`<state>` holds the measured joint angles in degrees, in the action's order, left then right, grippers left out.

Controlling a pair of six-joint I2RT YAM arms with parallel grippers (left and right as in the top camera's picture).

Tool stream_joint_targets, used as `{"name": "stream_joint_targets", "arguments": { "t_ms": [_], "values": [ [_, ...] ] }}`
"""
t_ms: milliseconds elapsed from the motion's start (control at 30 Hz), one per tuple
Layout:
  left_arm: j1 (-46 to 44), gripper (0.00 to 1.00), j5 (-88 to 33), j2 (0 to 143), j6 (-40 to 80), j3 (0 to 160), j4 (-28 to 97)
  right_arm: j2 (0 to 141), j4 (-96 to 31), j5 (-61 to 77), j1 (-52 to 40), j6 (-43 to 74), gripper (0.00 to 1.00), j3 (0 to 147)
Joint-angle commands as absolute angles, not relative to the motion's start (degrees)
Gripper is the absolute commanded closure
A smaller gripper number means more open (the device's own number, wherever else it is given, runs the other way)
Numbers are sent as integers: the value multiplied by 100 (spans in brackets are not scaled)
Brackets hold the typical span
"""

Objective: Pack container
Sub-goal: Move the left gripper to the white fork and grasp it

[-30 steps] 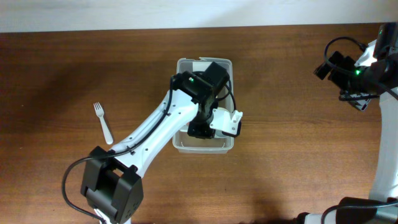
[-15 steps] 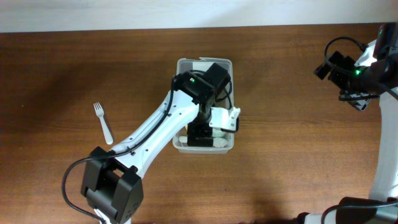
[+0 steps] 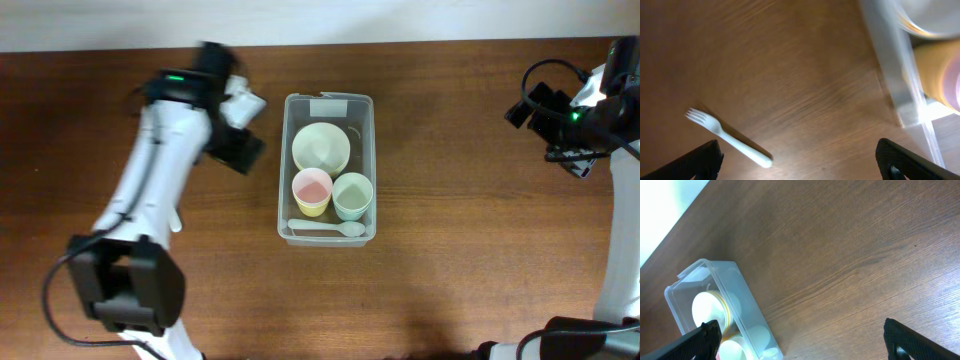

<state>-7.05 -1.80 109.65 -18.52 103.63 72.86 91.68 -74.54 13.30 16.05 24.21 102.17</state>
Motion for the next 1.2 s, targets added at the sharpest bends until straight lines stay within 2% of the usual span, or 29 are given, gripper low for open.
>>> {"name": "stream_joint_targets", "arguments": {
  "t_ms": [0, 167, 233, 500, 633, 933, 1167],
  "values": [
    [27, 0, -1605, 10958, -1199, 10462, 7258, 9135, -7437, 1280, 1616, 2443, 1, 10276],
    [692, 0, -1052, 11115, 309, 10355, 7146, 9135, -7439, 1280, 1616, 2443, 1, 10276],
    [836, 9, -652, 11246, 593, 10208, 6980, 9135, -7439, 1280, 1616, 2443, 1, 10276],
    [1031, 15, -458, 11854, 685, 9633, 6637, 9135, -7437, 1280, 1616, 2443, 1, 10276],
    [1057, 18, 69, 12110, 692, 9625, 6641, 9135, -7437, 1280, 1616, 2443, 1, 10276],
    [1057, 19, 480, 12278, 1127, 9472, 6412, 9135, -7437, 1280, 1616, 2443, 1, 10276],
    [1072, 18, 217, 12280, 1369, 8670, 5732, 9135, -7437, 1280, 1616, 2443, 1, 10276]
  ]
}}
